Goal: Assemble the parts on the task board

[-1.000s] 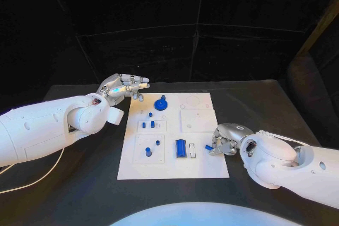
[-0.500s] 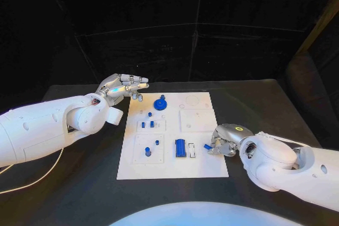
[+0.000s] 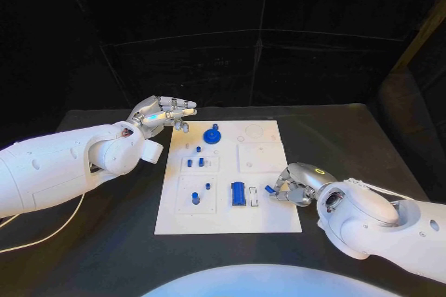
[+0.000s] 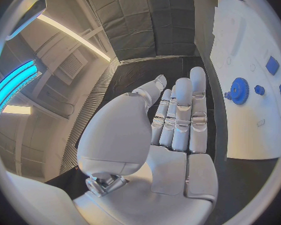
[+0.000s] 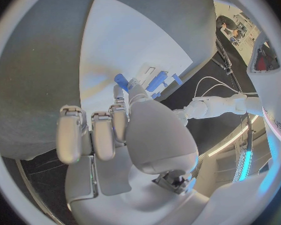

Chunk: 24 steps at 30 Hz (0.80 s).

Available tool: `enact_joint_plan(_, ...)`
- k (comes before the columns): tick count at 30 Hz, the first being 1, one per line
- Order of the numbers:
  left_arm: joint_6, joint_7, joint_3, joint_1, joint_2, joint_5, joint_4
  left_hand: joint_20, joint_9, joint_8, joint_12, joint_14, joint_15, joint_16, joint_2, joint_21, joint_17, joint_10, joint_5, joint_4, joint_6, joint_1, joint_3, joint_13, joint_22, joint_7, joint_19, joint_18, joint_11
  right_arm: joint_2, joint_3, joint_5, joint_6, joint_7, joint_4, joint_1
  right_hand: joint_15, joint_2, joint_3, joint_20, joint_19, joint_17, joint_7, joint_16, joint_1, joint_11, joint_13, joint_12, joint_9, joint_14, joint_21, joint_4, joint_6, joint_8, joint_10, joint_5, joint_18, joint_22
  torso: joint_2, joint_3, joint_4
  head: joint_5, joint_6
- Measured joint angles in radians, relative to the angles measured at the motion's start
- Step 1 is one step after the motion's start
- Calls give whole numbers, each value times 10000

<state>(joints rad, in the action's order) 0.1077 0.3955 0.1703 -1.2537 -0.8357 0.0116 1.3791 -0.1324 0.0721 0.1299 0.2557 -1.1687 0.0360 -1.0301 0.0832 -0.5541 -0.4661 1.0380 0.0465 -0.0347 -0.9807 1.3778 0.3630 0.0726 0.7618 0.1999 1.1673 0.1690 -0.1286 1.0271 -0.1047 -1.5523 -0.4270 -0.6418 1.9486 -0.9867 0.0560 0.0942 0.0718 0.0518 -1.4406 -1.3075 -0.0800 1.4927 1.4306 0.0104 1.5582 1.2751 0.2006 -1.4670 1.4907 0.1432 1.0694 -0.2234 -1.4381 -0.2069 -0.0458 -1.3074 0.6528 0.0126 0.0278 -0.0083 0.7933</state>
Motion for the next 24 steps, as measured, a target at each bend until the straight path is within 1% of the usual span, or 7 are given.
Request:
enact_joint_plan(6,-7,-3,0,0,-8,0,8,0,0,0,0,0,0,0,0,0,0,0,0,0,0,0,0,0,0,0,0,0,0,-241,0,822,-431,119,-26,-2,16,0,-43,0,0,0,0,0,1,0,0,32,-6,-19,40,42,-1,7,0,-48,-1,0,0,7,3,6,16)
enact_joint_plan(13,-26,-10,0,0,-8,0,16,0,0,0,0,0,0,0,0,0,-1,0,0,0,0,0,0,0,0,0,0,-1,0,-490,-1,1587,-555,234,-172,-2,14,-2,-138,-37,-37,0,-2,0,0,1,-1,54,-3,-18,40,138,153,39,0,-47,-2,0,-2,7,3,21,28)
enact_joint_plan(14,-28,-11,0,0,-8,0,17,0,0,0,0,0,0,0,0,0,-1,0,0,0,0,0,0,0,1,0,0,-1,0,-531,-1,1683,-552,240,-201,-2,14,-6,-152,-37,-37,0,27,0,-4,1,-1,55,-1,-18,40,153,183,41,0,-48,-1,0,-3,7,2,23,29)
enact_joint_plan(16,-32,-12,0,0,-8,0,19,0,0,0,0,0,0,0,0,0,-1,0,0,0,0,0,0,0,1,0,0,-1,0,-627,-1,1876,-535,247,-255,-2,14,-103,-207,-37,-37,1,64,0,-101,0,-29,55,3,-18,40,209,220,68,-1,-180,-2,0,-3,7,0,24,30)
enact_joint_plan(17,-34,-13,0,0,-8,0,19,0,0,0,0,0,0,0,0,0,-1,0,0,0,0,0,0,0,0,0,0,-1,0,-665,-1,1948,-527,248,-273,-2,23,-135,-212,-37,-37,0,30,0,-223,-18,-111,54,11,-11,40,244,258,68,-19,-362,-1,0,-4,8,0,29,30)
enact_joint_plan(19,-37,-15,0,0,-8,0,23,0,0,0,0,0,0,0,0,0,-1,0,0,0,0,0,0,0,1,0,0,0,0,-746,-2,2085,-503,248,-313,-2,72,-282,-210,-37,-37,1,40,0,-389,-91,-319,27,33,3,40,317,296,124,-92,-774,-2,0,-4,7,0,45,38)
enact_joint_plan(24,-43,-18,0,-1,-5,0,25,0,0,0,0,0,0,0,0,0,13,0,0,-28,0,0,-28,0,-10,0,0,0,0,-886,-2,2302,-435,218,-409,-2,105,-435,-207,-37,-37,1,68,41,-543,-123,-531,-5,58,3,40,405,397,123,-131,-912,-2,0,-5,7,0,51,38)
